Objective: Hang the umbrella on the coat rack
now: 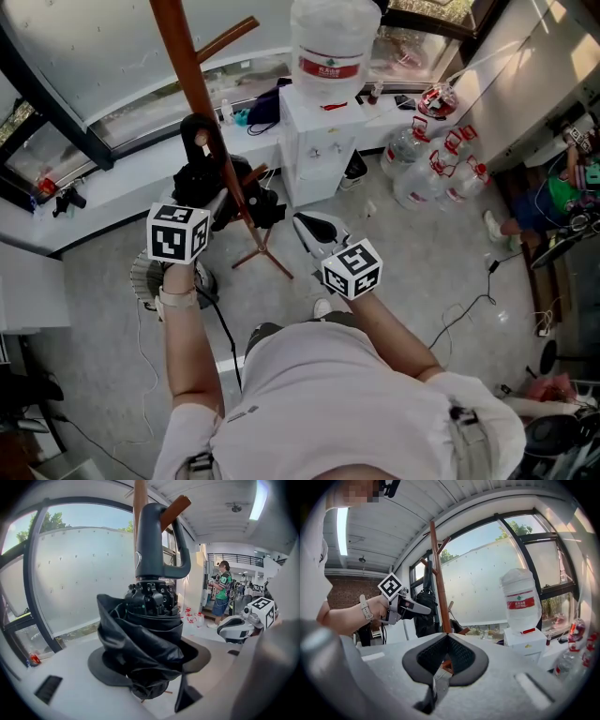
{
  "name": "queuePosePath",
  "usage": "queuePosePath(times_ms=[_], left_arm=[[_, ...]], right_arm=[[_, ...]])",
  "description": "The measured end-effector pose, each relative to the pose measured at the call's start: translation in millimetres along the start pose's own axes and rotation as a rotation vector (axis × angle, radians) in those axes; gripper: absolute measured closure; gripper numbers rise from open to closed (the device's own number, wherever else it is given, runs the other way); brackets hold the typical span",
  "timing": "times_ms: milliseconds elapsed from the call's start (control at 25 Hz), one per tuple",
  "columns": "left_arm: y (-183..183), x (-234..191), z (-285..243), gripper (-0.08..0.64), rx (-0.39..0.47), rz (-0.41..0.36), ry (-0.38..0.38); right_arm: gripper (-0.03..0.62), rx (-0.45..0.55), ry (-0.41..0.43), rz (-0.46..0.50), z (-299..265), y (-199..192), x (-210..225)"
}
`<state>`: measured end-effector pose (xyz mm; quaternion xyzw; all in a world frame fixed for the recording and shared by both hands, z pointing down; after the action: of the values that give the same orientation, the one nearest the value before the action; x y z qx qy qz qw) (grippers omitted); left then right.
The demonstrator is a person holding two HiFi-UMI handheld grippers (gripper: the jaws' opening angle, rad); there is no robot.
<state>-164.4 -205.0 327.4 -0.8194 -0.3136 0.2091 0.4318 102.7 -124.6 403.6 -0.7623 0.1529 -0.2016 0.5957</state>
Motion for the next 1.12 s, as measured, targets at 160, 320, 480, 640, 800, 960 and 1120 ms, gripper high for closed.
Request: queuePosePath(times_ms=[160, 320, 480, 640, 800, 960, 1120], left_arm=[[-6.0, -2.9, -5.4, 0.293, 0.023, 0.030, -0.013], [-9.6, -6.5, -10.7, 0.291, 0.047, 0.052, -0.015], [-12.9, -9.0, -15.9, 0.288, 0.096, 0.068, -0.016], [-16.1, -8.2, -20.5, 0.280, 0.152, 0.088, -0.015], [-22.0, -8.3, -23.8, 0.275, 0.227, 0.109, 0.003], [-26.9, -7.8, -24.2, 0.275, 0.292, 0.120, 0.019], [-31.8, -3.4, -25.6, 0.268, 0.361, 0.114, 0.038]], right_arm=[[0.586, -0.008, -0.006, -0.004, 2.1, -2.8, -0.4], [0.586, -0.016, -0.016, -0.012, 4.8, -6.2, -1.0], [0.586, -0.026, -0.026, -0.022, 5.7, -13.2, -0.6], [0.586, -0.038, -0.033, -0.030, 8.8, -19.4, 0.7], [0.586, -0.048, -0.041, -0.038, 12.0, -25.1, 0.8], [0.586, -0.058, -0.050, -0.044, 15.8, -28.9, 0.3], [0.586, -0.064, -0.056, -0.048, 20.2, -32.7, 3.4]])
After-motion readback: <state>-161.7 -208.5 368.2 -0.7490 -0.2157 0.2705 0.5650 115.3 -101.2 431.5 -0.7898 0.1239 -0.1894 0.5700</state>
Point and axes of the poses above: the fingertips, and each gripper's own axes: z backward along the fingers, x to its right, y out of its top, the point moved 10 cm from there along z, backward along the fingers, and after that the axes turned 15 degrees about -y, right-handed, at the moved point
